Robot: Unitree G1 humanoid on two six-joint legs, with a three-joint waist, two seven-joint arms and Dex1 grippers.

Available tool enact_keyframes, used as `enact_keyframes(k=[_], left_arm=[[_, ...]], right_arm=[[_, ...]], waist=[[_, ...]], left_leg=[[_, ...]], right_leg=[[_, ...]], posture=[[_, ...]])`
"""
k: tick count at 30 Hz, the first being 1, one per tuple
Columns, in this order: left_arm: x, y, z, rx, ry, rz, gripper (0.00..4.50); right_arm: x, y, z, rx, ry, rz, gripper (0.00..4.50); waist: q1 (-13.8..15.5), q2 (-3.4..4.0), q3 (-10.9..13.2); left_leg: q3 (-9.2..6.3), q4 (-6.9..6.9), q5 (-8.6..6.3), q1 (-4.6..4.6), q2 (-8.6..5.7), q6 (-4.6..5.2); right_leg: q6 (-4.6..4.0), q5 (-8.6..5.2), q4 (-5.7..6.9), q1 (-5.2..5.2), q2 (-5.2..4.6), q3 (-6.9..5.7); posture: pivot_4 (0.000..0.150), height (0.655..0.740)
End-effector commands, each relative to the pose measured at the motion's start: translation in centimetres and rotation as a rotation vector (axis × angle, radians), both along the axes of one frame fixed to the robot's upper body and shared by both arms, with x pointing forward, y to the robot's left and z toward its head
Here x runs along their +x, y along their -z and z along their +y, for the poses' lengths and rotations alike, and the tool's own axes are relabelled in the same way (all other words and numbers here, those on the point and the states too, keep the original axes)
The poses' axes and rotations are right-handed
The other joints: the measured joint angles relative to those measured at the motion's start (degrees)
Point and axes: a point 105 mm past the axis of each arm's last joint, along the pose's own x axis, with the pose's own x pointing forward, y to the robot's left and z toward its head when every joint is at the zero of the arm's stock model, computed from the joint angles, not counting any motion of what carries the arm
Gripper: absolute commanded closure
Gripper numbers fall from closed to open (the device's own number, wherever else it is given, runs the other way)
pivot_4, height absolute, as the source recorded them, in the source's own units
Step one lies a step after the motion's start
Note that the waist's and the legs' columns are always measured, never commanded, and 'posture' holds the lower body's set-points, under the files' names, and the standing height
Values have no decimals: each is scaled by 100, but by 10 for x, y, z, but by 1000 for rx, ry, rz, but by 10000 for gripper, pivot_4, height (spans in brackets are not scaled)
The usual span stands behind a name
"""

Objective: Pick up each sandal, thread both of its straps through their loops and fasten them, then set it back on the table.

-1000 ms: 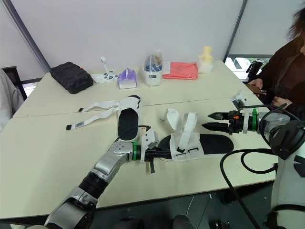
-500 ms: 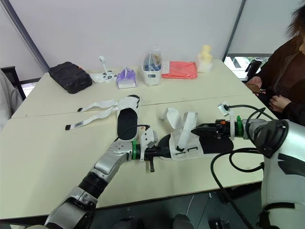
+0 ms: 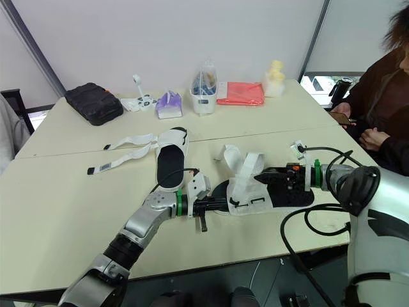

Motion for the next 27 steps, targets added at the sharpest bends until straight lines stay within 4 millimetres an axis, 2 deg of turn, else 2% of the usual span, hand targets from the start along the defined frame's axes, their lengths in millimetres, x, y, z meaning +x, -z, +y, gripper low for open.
enact_keyframes(k=[1, 6, 9, 15, 17, 21, 27], left_arm=[[-1, 0, 0, -1, -5, 5, 45000], [-1, 1, 1, 0, -5, 9, 45000], [-2, 2, 2, 1, -4, 15, 45000], [-4, 3, -1, -1, 4, 22, 45000], [-5, 3, -2, -4, 7, 24, 45000], [-6, 3, -3, -7, 7, 26, 45000], [-5, 3, -2, -10, -2, 28, 45000]], right_arm=[[3, -15, -21, -29, 94, -76, 6528], [-14, -38, -39, 13, 51, -35, 6528], [-19, -49, -31, 58, -14, 25, 6528], [-15, -30, 10, 135, -144, 114, 6528], [-15, -21, 19, 151, -168, 117, 6528], [-17, -11, 23, 164, -180, 119, 6528], [-17, -20, 18, 176, -161, 124, 6528]], waist=[[4, 0, 0], [10, 1, 0], [-5, 2, -1], [-3, 2, -1], [16, 2, -1], [25, 2, -1], [13, 2, -1]], left_leg=[[0, 0, 0, 0, 0, 0], [2, 0, 0, 0, 1, 0], [3, 0, 0, 2, 3, 1], [4, -1, -1, 12, 5, 0], [4, 0, -1, 9, 4, 0], [3, 1, 0, -1, 0, 0], [3, 0, 0, 1, 1, 0]], right_leg=[[0, 0, 0, 0, 0, 0], [0, 0, -2, 1, 1, 0], [0, 0, -1, 2, 3, 0], [0, 0, 1, 9, 5, 3], [0, 0, 0, 8, 3, 2], [0, 0, -5, 2, -1, 1], [0, 0, -4, 3, 0, 1]], posture=[[1500, 7400], [1500, 7400], [1500, 7400], [1500, 7400], [1500, 7400], [1500, 7400], [1500, 7400]])
